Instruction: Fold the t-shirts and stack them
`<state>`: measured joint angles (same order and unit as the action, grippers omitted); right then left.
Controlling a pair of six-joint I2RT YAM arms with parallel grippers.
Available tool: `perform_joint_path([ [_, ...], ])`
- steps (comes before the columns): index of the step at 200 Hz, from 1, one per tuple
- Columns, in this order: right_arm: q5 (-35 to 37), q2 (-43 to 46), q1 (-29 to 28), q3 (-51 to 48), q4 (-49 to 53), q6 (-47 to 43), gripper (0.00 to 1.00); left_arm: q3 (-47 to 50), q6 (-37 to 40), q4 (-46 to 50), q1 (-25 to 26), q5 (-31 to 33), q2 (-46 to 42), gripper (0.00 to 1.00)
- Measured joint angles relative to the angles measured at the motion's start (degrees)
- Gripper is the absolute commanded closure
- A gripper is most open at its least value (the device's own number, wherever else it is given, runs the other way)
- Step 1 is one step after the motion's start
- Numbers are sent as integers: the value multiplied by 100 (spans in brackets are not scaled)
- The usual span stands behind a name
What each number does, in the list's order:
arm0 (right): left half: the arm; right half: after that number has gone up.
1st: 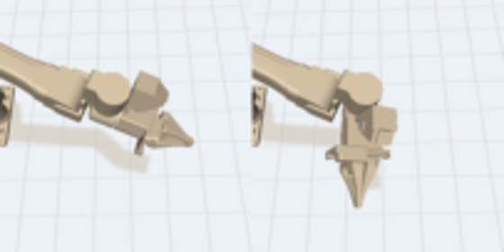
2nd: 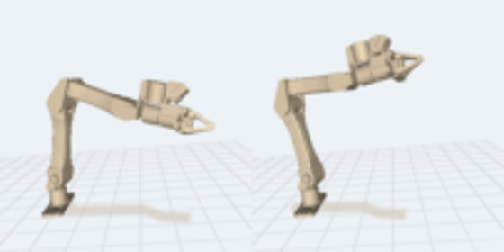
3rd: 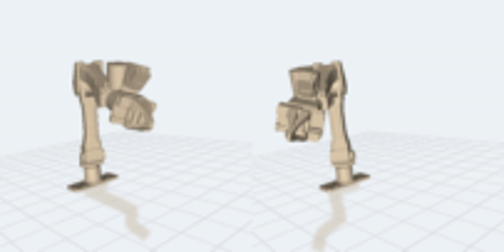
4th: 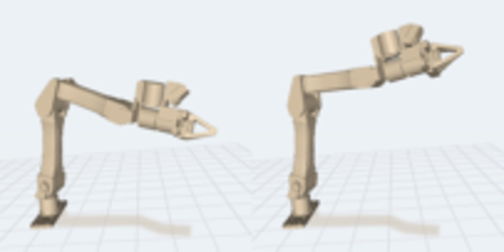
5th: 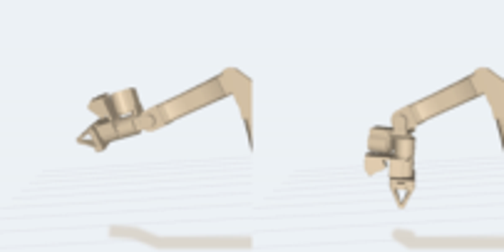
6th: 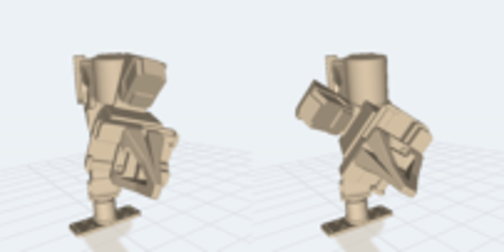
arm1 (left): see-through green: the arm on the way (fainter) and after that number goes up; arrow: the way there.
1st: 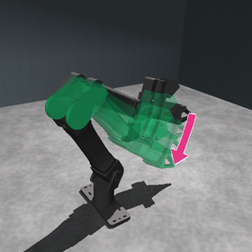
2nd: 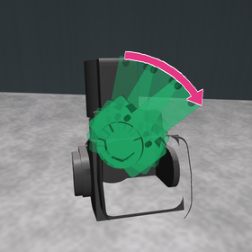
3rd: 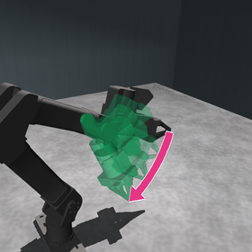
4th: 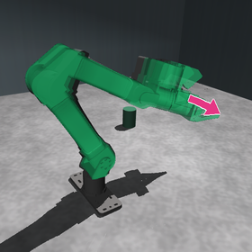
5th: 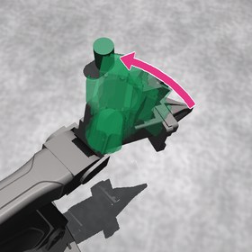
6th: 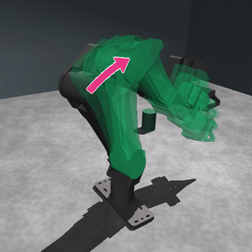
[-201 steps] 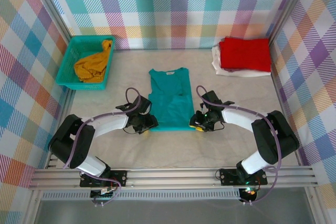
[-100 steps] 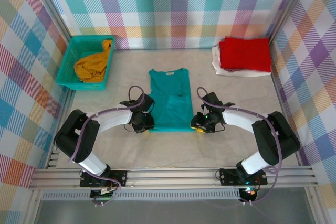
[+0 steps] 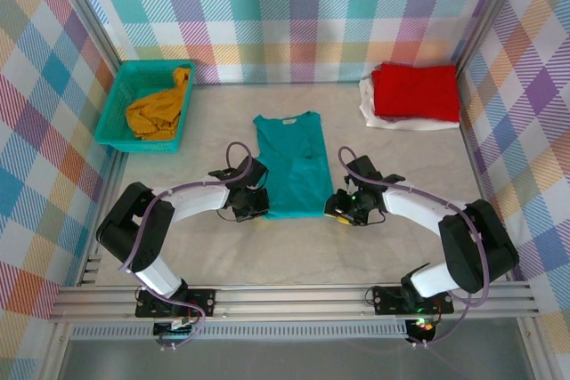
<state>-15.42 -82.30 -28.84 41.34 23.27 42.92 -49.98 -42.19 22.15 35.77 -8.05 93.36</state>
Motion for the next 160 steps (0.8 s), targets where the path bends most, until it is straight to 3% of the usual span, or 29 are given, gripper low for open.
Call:
perform_joint_path([
  [160,-101,-837,140,389,-109,173,60,236,24,-175,0,15,-173,100],
])
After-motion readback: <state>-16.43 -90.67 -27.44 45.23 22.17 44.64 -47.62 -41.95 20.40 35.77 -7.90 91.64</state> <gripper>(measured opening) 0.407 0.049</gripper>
